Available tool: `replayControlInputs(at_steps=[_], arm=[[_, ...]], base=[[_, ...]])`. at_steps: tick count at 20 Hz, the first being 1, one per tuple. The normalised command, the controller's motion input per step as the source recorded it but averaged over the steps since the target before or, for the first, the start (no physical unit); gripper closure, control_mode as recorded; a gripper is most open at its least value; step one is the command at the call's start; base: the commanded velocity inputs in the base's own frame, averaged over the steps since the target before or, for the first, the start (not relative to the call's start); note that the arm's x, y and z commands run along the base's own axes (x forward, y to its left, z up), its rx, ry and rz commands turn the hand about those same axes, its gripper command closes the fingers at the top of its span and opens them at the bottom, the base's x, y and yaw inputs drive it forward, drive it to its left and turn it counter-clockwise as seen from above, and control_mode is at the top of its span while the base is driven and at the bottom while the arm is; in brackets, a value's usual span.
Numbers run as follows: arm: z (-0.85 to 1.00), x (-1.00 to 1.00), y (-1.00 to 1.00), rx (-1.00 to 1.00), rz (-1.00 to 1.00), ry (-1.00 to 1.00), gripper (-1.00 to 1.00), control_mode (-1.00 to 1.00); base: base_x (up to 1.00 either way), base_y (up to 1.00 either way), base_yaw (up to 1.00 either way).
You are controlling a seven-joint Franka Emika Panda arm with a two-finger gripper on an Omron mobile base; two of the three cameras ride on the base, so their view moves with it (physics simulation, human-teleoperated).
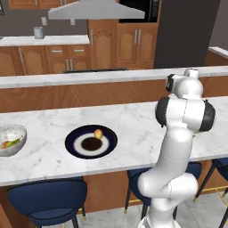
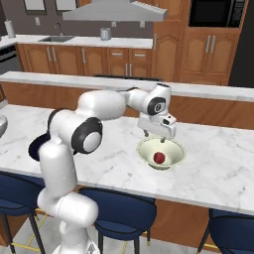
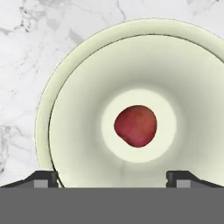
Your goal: Take the fruits from the plate on the dining counter and place two fruits in each bowl.
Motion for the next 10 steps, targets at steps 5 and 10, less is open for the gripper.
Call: replayControlInputs(at_steps=[5,10], arm=[[0.71,-0.02,1.00,0.00,0.23,0.00,-1.00,-1.00],[0.28,-0.04,1.00,0.00,0.28,0.00,-1.00,-1.00]], base=[[0.00,0.00,0.00],[0.00,0.00,0.00]])
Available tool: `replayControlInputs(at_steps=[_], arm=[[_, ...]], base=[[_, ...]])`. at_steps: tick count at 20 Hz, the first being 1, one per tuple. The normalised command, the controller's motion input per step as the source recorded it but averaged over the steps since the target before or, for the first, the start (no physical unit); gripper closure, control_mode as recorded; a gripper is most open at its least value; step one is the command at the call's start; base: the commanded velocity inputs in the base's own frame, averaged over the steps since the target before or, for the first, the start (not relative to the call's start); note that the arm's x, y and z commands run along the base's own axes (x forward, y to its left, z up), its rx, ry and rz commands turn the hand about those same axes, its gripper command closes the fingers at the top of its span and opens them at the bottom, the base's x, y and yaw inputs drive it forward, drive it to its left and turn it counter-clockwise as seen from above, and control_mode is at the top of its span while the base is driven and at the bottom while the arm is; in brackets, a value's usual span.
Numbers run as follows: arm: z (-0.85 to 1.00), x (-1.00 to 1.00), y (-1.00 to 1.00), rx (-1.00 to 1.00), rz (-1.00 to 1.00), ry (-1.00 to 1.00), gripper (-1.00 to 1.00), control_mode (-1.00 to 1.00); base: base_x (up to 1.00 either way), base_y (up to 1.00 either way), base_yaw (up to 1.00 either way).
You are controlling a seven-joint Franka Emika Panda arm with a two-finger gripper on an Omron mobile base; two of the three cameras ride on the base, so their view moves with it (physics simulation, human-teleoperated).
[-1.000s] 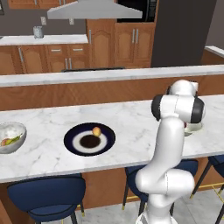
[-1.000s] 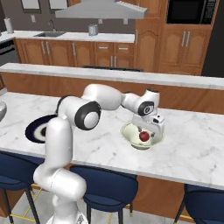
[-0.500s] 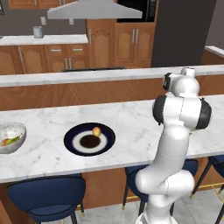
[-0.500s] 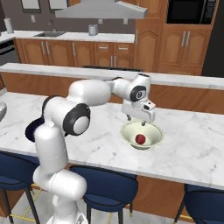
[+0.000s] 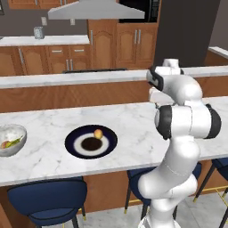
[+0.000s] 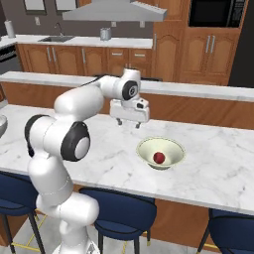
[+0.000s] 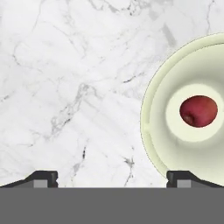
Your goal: Take the fruits from the plate on the dining counter and place two fruits in each bowl.
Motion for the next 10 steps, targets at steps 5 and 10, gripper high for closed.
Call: replayControlInputs(at_steps=[5,10], arm=[[0.04,-0.03,1.00,0.00,0.27,0.00,-1.00,-1.00],[0.00,-0.16,1.00,0.00,0.10,0.00,-1.00,-1.00]], base=[[0.00,0.00,0.00],[0.00,0.00,0.00]])
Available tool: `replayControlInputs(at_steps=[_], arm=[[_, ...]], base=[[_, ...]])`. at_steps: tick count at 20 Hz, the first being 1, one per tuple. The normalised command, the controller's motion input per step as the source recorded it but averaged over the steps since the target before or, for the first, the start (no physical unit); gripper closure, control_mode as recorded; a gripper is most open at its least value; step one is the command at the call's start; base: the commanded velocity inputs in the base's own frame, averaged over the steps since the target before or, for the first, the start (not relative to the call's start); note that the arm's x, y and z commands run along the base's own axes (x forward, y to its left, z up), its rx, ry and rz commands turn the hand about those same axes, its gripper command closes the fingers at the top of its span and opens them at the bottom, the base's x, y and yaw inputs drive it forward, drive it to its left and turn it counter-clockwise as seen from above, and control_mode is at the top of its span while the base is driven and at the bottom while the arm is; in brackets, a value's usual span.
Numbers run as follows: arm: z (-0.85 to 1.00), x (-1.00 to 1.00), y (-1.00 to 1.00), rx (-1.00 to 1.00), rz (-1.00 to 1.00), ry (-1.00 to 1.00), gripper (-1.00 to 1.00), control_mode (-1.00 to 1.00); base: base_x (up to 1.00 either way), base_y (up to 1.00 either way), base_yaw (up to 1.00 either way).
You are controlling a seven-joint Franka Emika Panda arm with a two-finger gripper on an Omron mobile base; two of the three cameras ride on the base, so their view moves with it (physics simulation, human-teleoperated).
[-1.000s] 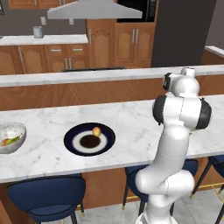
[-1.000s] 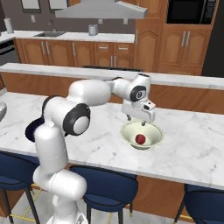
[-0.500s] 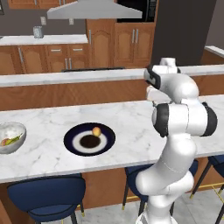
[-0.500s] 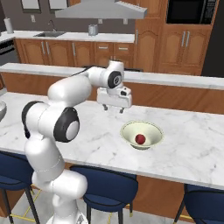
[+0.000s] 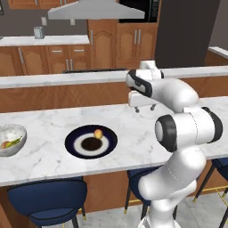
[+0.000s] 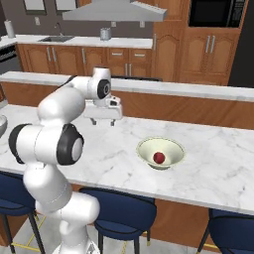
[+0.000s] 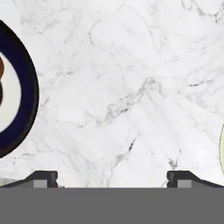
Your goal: Take the fruits from the plate on the dining counter and place two fruits in each bowl.
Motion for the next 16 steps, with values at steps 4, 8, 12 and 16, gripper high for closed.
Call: replayControlInputs(at_steps=[4,8,12,16], arm=[[-0.09,-0.04,1.00,0.00,-0.11,-0.01,-1.00,-1.00],[-0.41,0.07,1.00,0.00,-0.36,-0.01,-1.00,-1.00],[-0.34,0.31,1.00,0.00,-0.38,-0.07,-1.00,-1.00],[-0.46,0.43,0.65,-0.04,-0.23,0.01,-1.00,-1.00]], base=[[0.00,0.00,0.00],[0.00,0.00,0.00],[0.00,0.00,0.00],[0.00,0.00,0.00]])
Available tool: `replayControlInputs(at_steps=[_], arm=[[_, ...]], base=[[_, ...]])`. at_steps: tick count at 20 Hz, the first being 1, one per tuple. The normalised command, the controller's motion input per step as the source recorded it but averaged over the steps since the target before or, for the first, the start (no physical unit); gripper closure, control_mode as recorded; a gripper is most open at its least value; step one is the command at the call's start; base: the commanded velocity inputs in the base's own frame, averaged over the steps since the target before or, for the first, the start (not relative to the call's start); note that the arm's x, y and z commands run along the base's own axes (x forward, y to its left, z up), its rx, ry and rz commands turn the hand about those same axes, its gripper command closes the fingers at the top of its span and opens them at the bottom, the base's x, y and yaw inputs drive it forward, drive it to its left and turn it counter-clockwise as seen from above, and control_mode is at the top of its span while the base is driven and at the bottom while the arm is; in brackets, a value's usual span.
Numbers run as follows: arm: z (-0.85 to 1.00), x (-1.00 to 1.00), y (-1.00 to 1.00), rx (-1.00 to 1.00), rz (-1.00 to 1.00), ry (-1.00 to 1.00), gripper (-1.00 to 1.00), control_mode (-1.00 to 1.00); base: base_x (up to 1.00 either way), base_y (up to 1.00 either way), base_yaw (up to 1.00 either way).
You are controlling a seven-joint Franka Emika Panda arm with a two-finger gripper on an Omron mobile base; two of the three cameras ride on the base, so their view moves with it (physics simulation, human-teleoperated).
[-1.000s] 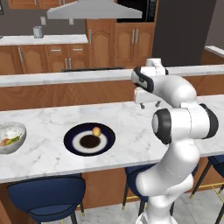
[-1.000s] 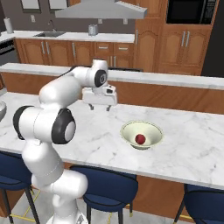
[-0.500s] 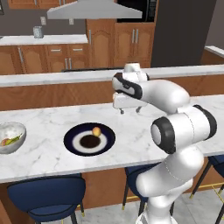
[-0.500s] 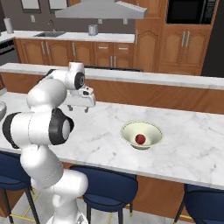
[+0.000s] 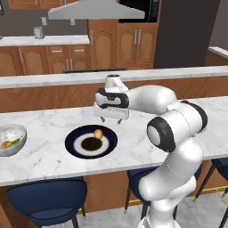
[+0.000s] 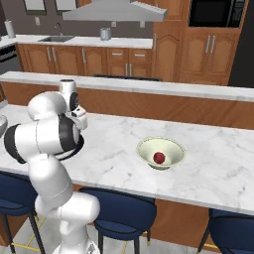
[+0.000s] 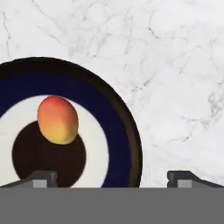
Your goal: Take the fruits from the plate on the dining counter and place two fruits in each bowl.
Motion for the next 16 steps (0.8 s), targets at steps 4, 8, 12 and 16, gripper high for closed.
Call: replayControlInputs(at_steps=[4,8,12,16], arm=[[-0.50,0.40,0.00,-0.02,-0.02,0.03,-1.00,-1.00],[-0.39,0.63,0.13,0.00,0.01,0.00,-1.00,-1.00],[-0.21,0.35,0.49,-0.02,0.05,-0.03,-1.00,-1.00],[-0.15,0.00,0.33,-0.04,0.12,0.01,-1.00,-1.00]], base=[[0.00,0.00,0.00],[0.00,0.00,0.00],[0.00,0.00,0.00],[0.00,0.00,0.00]])
